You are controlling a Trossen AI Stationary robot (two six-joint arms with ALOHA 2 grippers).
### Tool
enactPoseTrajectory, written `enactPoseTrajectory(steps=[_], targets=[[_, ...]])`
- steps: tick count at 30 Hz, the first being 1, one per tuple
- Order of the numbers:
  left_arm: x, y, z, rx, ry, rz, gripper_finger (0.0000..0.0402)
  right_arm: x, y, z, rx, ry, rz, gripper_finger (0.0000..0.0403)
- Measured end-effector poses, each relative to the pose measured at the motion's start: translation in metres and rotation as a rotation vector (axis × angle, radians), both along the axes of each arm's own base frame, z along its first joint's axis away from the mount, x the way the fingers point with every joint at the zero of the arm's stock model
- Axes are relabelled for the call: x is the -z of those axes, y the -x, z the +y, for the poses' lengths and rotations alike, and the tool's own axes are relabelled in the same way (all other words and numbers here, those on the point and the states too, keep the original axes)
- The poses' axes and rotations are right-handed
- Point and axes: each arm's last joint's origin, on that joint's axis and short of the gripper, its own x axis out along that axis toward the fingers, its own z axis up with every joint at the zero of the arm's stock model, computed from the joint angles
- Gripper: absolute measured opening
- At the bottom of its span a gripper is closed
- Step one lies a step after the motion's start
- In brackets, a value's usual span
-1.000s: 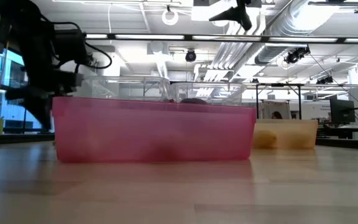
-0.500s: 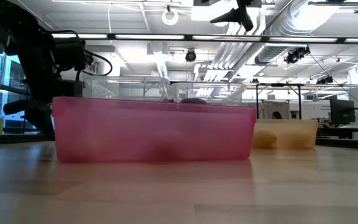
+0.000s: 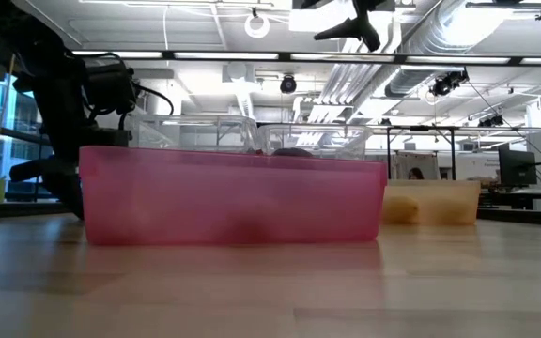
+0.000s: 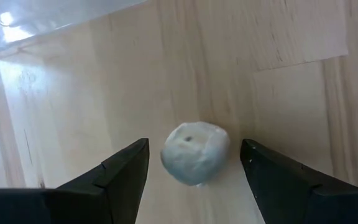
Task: Sort produce into baskets
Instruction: Put the white garlic into the pink bin
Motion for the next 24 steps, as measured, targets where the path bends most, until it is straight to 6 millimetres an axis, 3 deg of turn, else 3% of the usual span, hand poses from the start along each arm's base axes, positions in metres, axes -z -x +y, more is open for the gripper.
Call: enactPoseTrajectory(steps=[4,13,18,21,24], targets=[[0.0,0.0,0.0,-0.006,-0.001,-0.003,0.0218,0.003,-0.003,0.0,0.001,-0.013,0.006,0.0257],[-0.006,-0.001,0.002,-0.106,-0.012,0.027,0.0068,-0.001,-0.007,0.002,-0.024,0.041,-0.029,0.0257],[-0.035,-0.007,0.019,-0.168,-0.287,0.148,0.005,-0.007,-0.008,0.003,-0.047,0.116,-0.072,0.0257],[-0.063,-0.009,0.036,-0.308,-0.479,0.196,0.0064,-0.011,-0.009,0.003,-0.05,0.148,-0.098,0.0257],[-0.093,-0.004,0.049,-0.51,-0.554,0.166,0.0073,-0.018,-0.007,0.004,-0.058,0.187,-0.14,0.0257]])
